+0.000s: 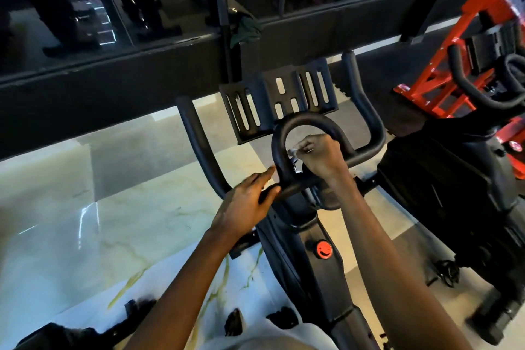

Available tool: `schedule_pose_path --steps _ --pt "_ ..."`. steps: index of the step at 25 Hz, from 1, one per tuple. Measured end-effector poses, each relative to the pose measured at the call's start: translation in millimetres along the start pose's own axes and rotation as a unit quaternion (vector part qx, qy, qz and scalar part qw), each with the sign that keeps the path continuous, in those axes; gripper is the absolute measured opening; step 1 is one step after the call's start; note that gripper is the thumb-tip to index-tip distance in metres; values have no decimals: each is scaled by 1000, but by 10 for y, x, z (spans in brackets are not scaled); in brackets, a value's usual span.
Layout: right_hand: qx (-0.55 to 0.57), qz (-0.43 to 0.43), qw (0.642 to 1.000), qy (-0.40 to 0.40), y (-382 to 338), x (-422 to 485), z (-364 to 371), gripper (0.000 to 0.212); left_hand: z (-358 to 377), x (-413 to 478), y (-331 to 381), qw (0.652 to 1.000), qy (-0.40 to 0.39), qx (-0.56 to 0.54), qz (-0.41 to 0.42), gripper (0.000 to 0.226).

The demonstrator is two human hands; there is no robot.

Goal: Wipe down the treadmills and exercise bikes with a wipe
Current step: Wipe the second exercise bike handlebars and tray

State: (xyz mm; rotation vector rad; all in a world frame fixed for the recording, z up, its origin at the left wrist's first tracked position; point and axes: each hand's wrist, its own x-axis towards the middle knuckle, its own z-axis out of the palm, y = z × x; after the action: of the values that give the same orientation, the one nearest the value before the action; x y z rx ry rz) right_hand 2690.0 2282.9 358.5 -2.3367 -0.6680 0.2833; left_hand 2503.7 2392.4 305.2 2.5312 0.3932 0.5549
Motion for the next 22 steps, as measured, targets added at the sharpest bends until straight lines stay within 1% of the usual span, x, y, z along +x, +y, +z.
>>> schedule_pose_path --steps 1,3,5,7,8,9,12,15,17,20,22 --pt "38 -2 999 30 -46 -26 32 10 -86 48 -82 999 45 6 18 40" --pt "99 -9 991 92 -203 -81 60 17 -324 219 -351 990 124 58 44 28" --pt "116 -43 986 112 -401 -73 76 19 -632 432 -638 978 160 129 21 27" --pt "106 -84 986 94 -604 -17 182 17 -896 619 -860 971 160 173 -35 33" --pt "97 -99 987 78 -692 20 274 18 -967 695 -937 972 146 178 -52 36" --pt "93 -110 988 59 -771 49 386 19 -997 750 -982 973 134 181 -52 38" --pt "100 -108 989 27 -934 139 747 18 -981 909 -1038 975 120 187 -18 39" --pt "183 -37 982 41 -1019 310 896 12 -1022 1148 -967 987 91 134 9 38" --pt "234 -13 970 63 -1105 463 908 9 -1071 1301 -929 990 94 102 24 35" --pt "231 -42 967 95 -1185 631 954 8 -1107 1427 -1018 982 125 131 59 33" --pt "221 -62 970 76 -1161 594 942 8 -1050 1464 -1110 973 142 163 85 37"
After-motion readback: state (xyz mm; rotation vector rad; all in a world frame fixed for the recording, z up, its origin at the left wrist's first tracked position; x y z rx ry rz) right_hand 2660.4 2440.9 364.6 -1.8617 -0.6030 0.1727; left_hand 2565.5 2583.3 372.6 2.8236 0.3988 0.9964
